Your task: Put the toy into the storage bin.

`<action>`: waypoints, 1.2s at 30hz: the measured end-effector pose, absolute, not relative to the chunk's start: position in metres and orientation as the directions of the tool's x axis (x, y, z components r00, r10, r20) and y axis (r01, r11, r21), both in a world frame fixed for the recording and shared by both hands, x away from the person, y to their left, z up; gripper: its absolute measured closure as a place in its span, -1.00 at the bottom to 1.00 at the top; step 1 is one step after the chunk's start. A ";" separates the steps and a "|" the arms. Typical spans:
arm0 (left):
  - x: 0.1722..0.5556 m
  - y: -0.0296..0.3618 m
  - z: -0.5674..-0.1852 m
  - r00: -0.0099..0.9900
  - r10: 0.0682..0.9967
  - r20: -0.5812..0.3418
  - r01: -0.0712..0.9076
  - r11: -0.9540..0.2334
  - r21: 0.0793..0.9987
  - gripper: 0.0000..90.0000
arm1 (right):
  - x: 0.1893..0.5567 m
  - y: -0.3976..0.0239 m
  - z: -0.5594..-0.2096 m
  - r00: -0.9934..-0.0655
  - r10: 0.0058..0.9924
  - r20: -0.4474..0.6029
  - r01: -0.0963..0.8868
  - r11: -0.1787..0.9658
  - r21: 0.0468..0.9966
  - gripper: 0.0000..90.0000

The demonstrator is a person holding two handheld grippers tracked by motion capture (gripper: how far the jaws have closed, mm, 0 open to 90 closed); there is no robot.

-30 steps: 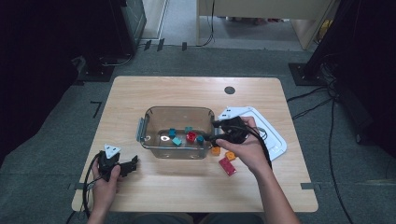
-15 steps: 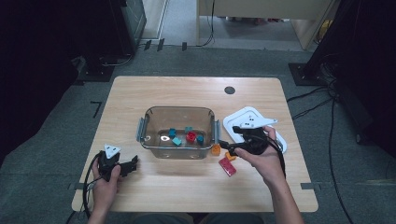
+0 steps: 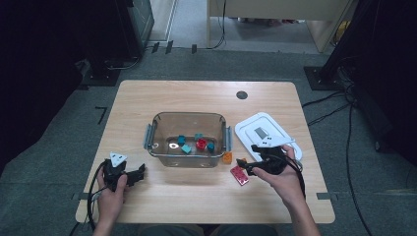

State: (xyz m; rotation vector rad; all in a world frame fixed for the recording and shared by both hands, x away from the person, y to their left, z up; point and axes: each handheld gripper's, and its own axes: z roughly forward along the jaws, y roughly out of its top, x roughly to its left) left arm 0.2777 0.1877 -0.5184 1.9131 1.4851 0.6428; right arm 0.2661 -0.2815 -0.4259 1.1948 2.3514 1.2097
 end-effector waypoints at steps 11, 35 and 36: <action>0.278 0.188 -0.518 0.245 0.969 0.002 0.665 -0.170 0.727 -0.75 | 0.256 -0.289 -0.457 -0.610 0.776 0.159 0.591 0.313 0.743 -0.39; 0.278 0.188 -0.518 0.245 0.970 0.002 0.665 -0.169 0.727 -0.75 | 0.232 -0.265 -0.513 -0.645 0.757 0.106 0.586 0.401 0.704 0.08; 0.278 0.188 -0.518 0.245 0.970 0.002 0.665 -0.169 0.727 -0.75 | 0.232 -0.265 -0.514 -0.640 0.761 0.112 0.587 0.390 0.709 0.09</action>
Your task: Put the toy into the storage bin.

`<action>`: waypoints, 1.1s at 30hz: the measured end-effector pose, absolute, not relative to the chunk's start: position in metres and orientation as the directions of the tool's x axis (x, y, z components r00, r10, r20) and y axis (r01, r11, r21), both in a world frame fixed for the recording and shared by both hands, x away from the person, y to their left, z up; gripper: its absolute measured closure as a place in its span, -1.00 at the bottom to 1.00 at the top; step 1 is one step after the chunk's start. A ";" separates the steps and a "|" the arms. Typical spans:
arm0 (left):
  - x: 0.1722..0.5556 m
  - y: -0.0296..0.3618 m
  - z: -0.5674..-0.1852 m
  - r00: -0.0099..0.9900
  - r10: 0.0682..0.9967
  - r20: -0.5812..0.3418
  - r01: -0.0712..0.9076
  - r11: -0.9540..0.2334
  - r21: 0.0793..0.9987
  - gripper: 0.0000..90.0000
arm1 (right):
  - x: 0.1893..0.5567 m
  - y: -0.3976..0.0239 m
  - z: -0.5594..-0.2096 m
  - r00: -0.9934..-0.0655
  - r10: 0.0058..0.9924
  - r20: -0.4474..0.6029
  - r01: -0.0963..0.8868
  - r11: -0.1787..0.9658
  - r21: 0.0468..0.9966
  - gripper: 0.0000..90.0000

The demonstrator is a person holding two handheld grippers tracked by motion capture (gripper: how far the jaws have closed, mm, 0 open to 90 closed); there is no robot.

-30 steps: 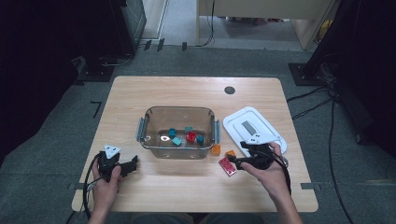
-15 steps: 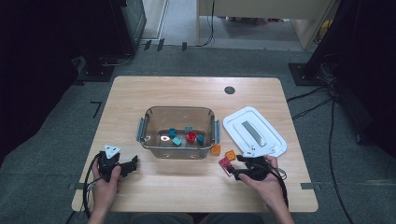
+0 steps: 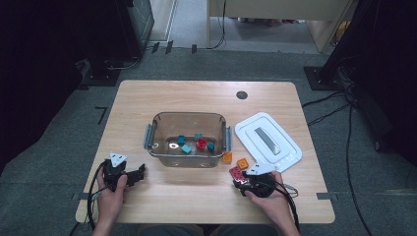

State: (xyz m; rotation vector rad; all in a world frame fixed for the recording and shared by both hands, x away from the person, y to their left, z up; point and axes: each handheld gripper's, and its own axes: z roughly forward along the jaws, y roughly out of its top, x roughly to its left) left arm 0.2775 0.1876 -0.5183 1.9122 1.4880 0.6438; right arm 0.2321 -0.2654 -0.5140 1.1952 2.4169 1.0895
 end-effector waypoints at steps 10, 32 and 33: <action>0.277 0.188 -0.518 0.245 0.970 0.002 0.665 -0.169 0.727 -0.75 | 0.231 -0.266 -0.516 -0.639 0.767 0.050 0.553 0.413 0.724 0.33; 0.278 0.188 -0.518 0.245 0.969 0.002 0.665 -0.170 0.727 -0.75 | 0.237 -0.284 -0.494 -0.645 0.758 0.095 0.579 0.405 0.708 0.34; 0.278 0.188 -0.518 0.246 0.969 0.002 0.665 -0.170 0.727 -0.75 | 0.238 -0.286 -0.492 -0.640 0.761 0.103 0.583 0.395 0.710 0.34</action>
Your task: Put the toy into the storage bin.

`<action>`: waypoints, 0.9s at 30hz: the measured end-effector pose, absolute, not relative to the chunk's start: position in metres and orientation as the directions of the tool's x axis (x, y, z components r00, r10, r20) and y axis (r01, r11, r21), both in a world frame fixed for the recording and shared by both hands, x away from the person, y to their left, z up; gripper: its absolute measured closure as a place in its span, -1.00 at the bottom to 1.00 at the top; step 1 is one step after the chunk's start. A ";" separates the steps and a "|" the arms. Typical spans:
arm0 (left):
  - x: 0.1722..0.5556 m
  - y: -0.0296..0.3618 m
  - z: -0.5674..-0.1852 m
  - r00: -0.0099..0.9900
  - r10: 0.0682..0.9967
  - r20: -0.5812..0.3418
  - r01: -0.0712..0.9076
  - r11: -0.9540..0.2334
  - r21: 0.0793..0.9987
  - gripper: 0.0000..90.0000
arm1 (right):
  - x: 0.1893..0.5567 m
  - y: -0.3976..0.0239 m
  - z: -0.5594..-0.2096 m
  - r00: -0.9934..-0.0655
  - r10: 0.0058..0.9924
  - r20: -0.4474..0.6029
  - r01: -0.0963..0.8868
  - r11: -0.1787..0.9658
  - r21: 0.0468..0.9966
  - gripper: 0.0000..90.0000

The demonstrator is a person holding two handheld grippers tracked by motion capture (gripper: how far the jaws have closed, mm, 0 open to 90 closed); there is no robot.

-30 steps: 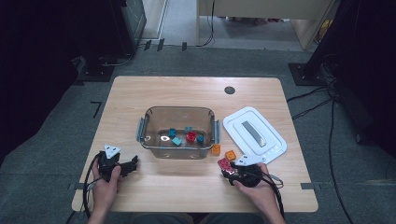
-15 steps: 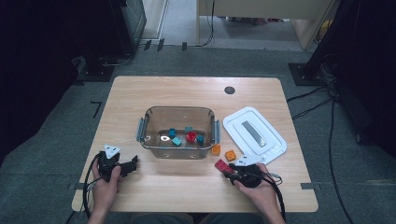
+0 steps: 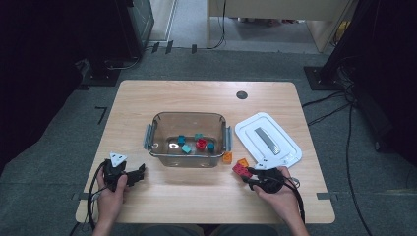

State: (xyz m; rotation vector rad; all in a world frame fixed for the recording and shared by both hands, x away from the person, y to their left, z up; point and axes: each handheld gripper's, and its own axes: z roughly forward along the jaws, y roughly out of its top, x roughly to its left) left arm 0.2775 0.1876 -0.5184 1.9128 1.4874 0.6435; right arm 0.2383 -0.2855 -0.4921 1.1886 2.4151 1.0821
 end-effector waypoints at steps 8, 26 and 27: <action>0.278 0.188 -0.518 0.245 0.969 0.001 0.665 -0.169 0.727 -0.75 | 0.248 -0.290 -0.482 -0.637 0.764 0.106 0.586 0.389 0.711 0.34; 0.278 0.188 -0.518 0.246 0.969 0.001 0.665 -0.169 0.727 -0.75 | 0.256 -0.300 -0.451 -0.637 0.765 0.095 0.573 0.388 0.722 0.34; 0.278 0.188 -0.518 0.245 0.969 0.001 0.665 -0.169 0.727 -0.75 | 0.257 -0.301 -0.449 -0.638 0.765 0.091 0.569 0.388 0.725 0.34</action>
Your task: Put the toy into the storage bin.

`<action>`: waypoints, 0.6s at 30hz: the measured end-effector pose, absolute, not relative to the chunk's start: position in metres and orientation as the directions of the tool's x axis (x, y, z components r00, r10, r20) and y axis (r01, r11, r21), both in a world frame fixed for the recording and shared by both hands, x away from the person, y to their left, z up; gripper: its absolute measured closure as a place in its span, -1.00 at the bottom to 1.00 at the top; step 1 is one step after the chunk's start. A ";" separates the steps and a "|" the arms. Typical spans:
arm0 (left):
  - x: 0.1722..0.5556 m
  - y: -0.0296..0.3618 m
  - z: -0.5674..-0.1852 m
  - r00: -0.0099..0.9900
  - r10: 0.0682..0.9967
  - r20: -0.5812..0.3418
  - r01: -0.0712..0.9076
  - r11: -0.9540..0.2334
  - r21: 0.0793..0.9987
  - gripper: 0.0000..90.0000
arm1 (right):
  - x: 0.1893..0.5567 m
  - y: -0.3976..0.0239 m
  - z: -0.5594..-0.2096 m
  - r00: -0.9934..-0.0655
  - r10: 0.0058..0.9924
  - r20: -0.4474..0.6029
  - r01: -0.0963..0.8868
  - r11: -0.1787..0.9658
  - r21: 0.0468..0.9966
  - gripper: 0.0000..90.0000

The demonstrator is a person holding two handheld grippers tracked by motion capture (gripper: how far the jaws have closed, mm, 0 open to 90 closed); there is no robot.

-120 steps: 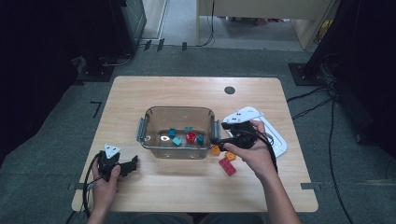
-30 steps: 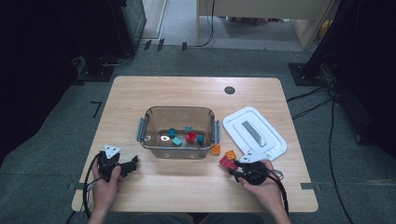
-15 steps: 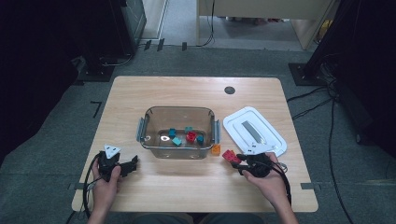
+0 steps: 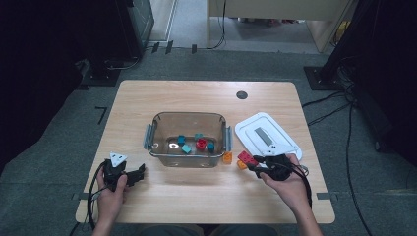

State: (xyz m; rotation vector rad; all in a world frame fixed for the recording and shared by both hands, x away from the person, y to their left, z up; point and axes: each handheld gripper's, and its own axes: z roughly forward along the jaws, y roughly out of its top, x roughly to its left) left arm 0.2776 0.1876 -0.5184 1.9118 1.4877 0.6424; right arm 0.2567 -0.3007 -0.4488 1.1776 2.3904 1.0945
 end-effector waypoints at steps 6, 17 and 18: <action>0.278 0.188 -0.518 0.246 0.969 0.001 0.665 -0.170 0.727 -0.75 | 0.260 -0.304 -0.440 -0.629 0.773 0.088 0.568 0.379 0.731 0.34; 0.278 0.188 -0.518 0.246 0.969 0.001 0.665 -0.170 0.727 -0.75 | 0.267 -0.308 -0.424 -0.625 0.776 0.081 0.558 0.372 0.742 0.34; 0.278 0.188 -0.518 0.246 0.969 0.001 0.665 -0.170 0.727 -0.75 | 0.268 -0.308 -0.422 -0.627 0.774 0.083 0.555 0.370 0.745 0.34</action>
